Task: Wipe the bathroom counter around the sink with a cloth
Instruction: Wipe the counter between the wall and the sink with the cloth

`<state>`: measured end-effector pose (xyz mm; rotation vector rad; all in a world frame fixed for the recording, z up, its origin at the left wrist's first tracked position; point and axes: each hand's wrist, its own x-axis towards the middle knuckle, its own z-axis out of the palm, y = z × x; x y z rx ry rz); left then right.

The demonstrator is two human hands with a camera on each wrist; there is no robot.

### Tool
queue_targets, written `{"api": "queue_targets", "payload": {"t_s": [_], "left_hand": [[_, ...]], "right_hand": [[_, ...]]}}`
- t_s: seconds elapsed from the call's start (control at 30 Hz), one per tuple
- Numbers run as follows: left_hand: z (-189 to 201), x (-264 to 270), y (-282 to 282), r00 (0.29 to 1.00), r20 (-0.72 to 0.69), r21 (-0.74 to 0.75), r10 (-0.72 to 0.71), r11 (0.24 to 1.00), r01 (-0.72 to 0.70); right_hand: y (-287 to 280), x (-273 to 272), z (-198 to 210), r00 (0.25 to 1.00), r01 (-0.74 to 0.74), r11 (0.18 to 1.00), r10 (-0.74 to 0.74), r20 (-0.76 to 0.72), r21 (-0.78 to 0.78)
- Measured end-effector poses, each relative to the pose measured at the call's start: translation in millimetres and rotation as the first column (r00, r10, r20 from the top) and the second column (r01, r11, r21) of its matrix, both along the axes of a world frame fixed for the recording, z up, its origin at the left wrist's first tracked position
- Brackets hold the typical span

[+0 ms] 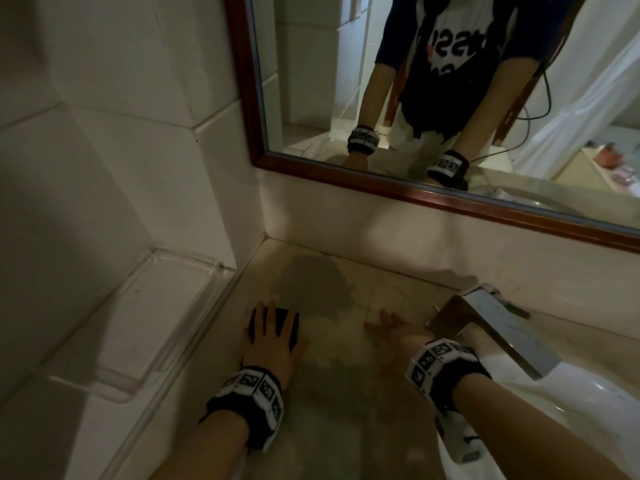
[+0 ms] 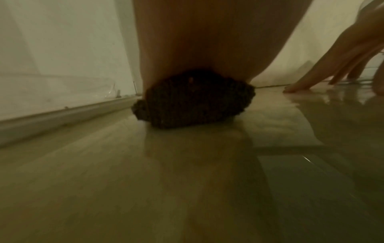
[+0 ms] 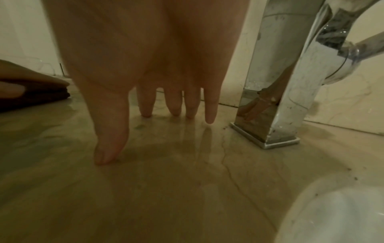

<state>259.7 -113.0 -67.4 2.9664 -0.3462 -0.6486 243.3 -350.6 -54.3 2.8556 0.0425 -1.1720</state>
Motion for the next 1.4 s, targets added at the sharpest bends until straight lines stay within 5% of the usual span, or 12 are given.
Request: {"api": "queue_targets", "payload": {"t_s": [0.33,0.47,0.57,0.7,1.17,1.4], "left_hand": [[5.5,25.2,6.3,0.994,0.109,-0.233,-0.010,0.972,0.036],[16.1,66.7,15.3,0.980,0.194,-0.370,0.046,0.928,0.030],[24.4,96.6,12.5,0.982,0.190,-0.285,-0.017,0.956,0.072],[8.0,105.4,7.1,0.993,0.014,-0.037,-0.114,0.993,0.114],[-27.6,102.7,4.3,0.987,0.055,-0.114,-0.152,0.981,0.157],[-17.1,43.6,-19.7,0.924,-0.057,0.014,-0.377,0.925,0.379]], "right_hand": [[-11.4,-2.2,7.1,0.990,0.050,0.999,-0.052,0.132,0.023],[-8.5,6.5,7.2,0.997,0.052,0.998,-0.051,0.058,-0.031],[-10.2,10.4,4.4,0.996,0.079,0.997,-0.078,0.035,-0.013],[-15.3,13.0,-4.0,0.996,0.082,0.997,-0.081,0.022,-0.002],[-18.2,13.7,-7.7,0.998,0.068,0.998,-0.068,-0.014,-0.017],[-9.5,15.4,0.2,0.997,0.060,0.996,-0.063,-0.036,-0.059]]}}
